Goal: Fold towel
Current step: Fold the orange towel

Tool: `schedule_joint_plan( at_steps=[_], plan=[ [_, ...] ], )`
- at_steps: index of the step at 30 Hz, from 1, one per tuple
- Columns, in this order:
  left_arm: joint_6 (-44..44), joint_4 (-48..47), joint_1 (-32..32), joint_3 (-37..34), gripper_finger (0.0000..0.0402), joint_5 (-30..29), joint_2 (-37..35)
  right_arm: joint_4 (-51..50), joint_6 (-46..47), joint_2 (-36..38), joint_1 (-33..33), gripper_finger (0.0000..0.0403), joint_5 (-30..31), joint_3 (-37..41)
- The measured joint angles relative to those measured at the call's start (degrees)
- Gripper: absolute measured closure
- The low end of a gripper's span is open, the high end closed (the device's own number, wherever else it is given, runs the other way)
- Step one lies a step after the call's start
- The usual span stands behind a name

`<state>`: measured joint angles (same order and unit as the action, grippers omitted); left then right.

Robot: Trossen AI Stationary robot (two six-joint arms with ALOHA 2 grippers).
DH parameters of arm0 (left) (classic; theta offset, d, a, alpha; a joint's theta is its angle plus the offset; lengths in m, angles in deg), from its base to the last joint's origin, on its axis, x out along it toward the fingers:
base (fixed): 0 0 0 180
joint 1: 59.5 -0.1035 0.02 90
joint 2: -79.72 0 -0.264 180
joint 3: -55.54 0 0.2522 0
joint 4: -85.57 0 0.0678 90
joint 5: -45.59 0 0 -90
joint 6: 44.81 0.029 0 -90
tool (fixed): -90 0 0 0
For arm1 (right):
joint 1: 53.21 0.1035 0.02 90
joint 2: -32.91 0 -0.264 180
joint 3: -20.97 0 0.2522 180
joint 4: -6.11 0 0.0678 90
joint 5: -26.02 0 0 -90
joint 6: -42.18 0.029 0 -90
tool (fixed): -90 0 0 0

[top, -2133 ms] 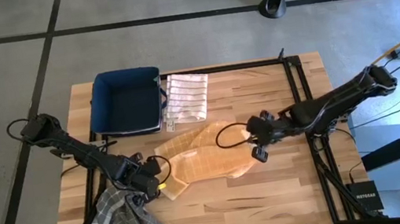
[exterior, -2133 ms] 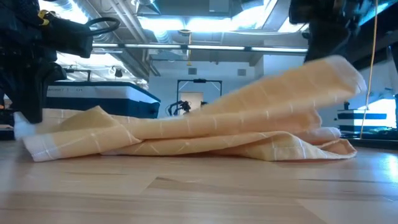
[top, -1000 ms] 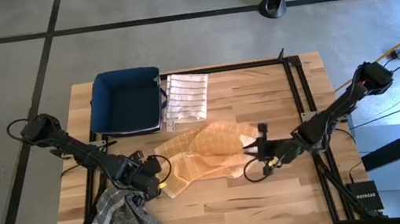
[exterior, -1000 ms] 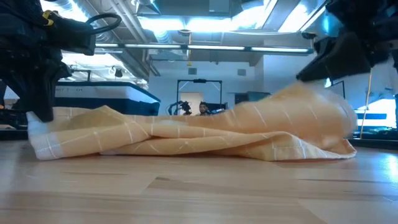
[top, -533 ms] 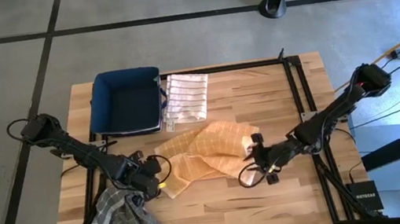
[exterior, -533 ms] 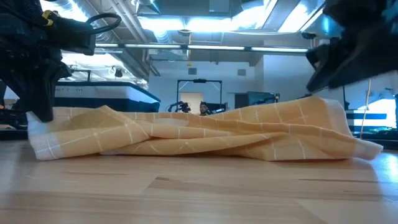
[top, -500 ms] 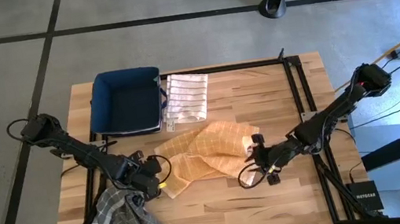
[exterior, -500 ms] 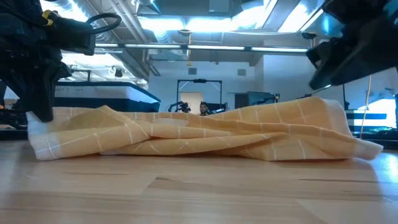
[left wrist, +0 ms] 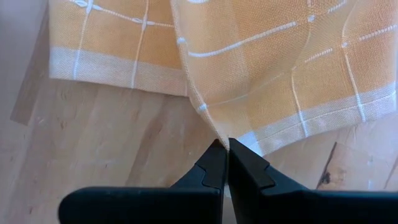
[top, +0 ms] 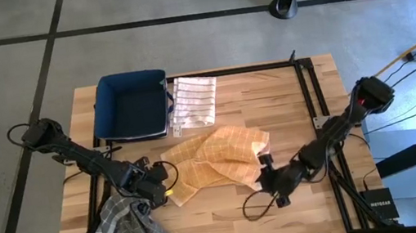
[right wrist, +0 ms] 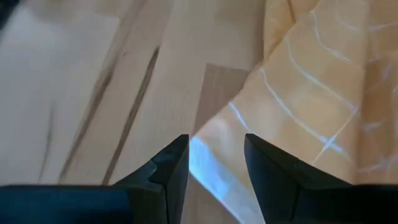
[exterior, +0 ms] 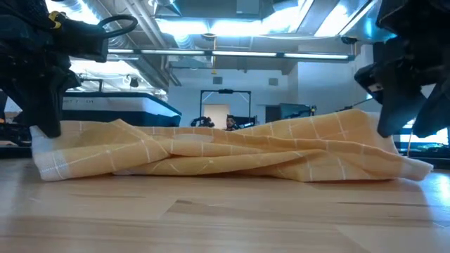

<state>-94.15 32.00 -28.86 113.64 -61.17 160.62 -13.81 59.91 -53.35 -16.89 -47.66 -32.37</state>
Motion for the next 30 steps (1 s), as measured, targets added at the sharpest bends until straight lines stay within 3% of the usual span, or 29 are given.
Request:
schedule_joint_plan(
  at_steps=[5, 11, 16, 23, 30],
  plan=[
    [2.0, 0.0, 0.0, 0.0, 0.0396, 0.0, 0.0, -11.5, 0.9, -4.8, 2.5, 0.0246, 6.0, -8.5],
    [5.5, 0.0, 0.0, 0.0, 0.0396, 0.0, 0.0, -17.6, 7.3, -10.3, 4.0, 0.0243, 7.3, -15.5],
    [7.8, -0.1, 0.0, 0.0, 0.0396, 0.0, 0.0, -20.0, 11.8, -15.0, 3.8, 0.0212, 7.2, -19.4],
    [10.5, -0.1, 0.1, 0.0, 0.0396, 0.4, 0.0, -31.7, 23.7, -18.3, 3.8, 0.0183, 11.5, -24.5],
    [11.8, -0.2, 0.1, 0.0, 0.0396, 0.4, 0.0, -29.1, 31.4, -21.0, 3.8, 0.0193, 7.5, -24.6]
  ],
)
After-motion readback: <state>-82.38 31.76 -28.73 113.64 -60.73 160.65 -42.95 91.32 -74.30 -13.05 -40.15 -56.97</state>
